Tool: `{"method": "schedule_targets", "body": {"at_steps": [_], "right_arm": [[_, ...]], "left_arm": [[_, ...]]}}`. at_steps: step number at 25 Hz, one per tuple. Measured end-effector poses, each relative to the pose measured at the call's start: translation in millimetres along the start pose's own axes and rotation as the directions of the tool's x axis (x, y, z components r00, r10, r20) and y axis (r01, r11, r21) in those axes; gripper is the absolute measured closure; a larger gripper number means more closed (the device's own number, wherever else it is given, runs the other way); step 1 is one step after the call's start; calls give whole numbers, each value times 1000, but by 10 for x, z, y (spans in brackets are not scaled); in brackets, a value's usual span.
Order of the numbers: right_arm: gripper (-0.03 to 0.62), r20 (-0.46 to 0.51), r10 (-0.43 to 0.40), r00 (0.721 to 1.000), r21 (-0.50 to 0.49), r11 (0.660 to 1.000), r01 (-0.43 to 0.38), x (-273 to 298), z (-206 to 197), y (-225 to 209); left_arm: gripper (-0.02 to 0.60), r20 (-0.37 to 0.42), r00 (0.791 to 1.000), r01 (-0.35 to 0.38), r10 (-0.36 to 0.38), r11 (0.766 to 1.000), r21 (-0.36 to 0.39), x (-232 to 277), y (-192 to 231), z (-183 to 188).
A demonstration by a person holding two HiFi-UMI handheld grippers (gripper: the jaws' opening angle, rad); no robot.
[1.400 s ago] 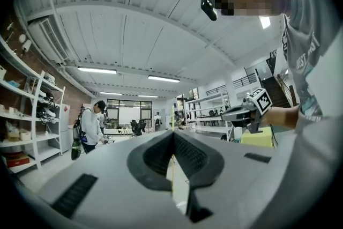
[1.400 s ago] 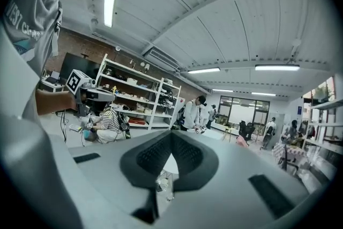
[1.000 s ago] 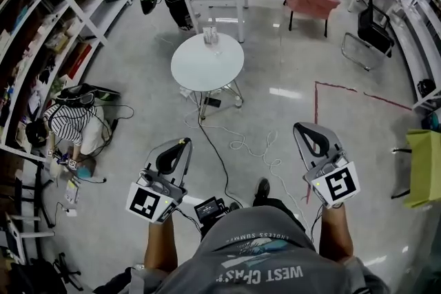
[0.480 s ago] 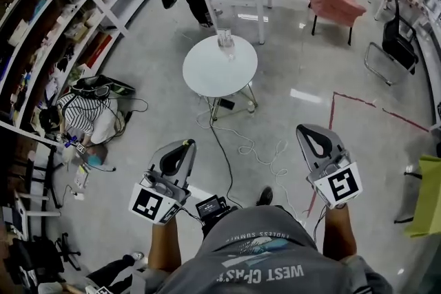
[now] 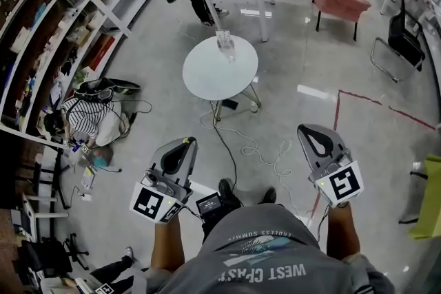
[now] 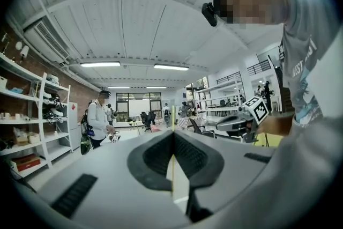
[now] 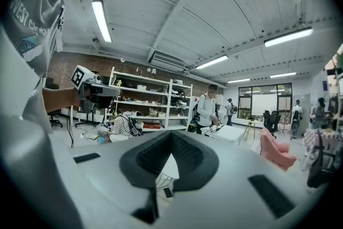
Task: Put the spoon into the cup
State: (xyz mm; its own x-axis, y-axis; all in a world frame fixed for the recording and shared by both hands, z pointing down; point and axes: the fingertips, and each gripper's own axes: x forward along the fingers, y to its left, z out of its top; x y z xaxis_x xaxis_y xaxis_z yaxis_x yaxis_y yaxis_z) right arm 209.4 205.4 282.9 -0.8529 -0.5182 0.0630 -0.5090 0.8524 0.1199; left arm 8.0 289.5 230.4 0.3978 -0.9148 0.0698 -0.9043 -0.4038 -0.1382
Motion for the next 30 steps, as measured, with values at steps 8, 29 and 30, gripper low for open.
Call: {"method": "schedule_targets", "body": {"at_steps": [8, 29, 30], "right_arm": [[592, 46, -70, 996, -49, 996, 72, 298, -12, 27], [592, -133, -240, 962, -58, 971, 234, 1309, 89, 171], [592, -128, -238, 963, -63, 971, 232, 1348, 97, 168]], "left_arm": [[581, 26, 997, 79, -79, 997, 3, 165, 398, -186], [581, 151, 967, 221, -205, 970, -101, 470, 1732, -354], [581, 154, 967, 218, -201, 970, -104, 470, 1769, -378]]}}
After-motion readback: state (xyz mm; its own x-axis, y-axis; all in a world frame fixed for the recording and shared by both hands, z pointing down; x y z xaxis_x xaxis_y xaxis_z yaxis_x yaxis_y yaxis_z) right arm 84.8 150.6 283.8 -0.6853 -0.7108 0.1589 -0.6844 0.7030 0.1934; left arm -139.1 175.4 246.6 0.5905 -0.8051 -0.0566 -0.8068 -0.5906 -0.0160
